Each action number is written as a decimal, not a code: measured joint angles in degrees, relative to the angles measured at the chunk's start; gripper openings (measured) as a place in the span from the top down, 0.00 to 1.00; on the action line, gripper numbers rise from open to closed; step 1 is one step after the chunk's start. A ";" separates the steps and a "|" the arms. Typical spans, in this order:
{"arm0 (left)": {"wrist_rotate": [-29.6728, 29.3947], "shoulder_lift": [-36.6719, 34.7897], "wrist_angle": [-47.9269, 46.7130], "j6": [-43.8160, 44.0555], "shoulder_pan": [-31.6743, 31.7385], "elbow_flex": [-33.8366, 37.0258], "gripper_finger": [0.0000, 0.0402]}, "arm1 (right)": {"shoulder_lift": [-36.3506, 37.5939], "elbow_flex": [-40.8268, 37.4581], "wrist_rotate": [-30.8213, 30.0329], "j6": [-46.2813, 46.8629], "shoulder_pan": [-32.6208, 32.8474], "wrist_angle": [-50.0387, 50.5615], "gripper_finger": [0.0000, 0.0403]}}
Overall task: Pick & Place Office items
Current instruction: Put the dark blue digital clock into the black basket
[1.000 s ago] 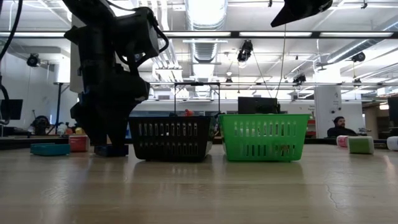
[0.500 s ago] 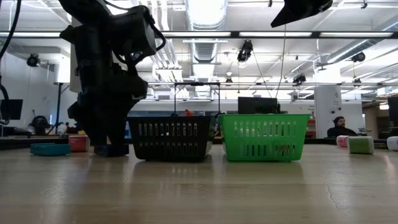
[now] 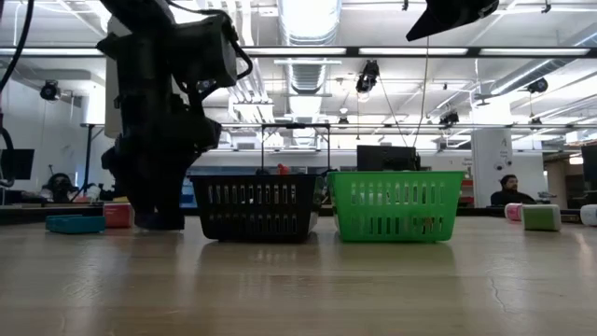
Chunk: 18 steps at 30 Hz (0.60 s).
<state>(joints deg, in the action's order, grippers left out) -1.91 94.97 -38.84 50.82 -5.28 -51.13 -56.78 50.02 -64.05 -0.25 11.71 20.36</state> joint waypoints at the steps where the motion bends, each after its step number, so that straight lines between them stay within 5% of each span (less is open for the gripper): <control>1: 0.12 -0.21 -1.73 -0.07 0.00 -0.91 0.31 | 0.00 0.00 0.00 0.00 0.02 0.00 0.43; 7: 0.70 -0.52 -11.67 -0.08 -0.02 -5.91 0.31 | 0.00 0.00 0.00 0.01 0.02 -0.02 0.43; 18: 1.99 -0.68 -12.50 -0.98 -0.02 -16.52 0.31 | 0.00 0.00 -0.03 -0.39 0.00 -0.07 0.43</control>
<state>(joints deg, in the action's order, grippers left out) 0.08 94.29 -51.34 49.84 -5.30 -67.66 -56.78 50.02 -64.07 -0.64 11.71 20.29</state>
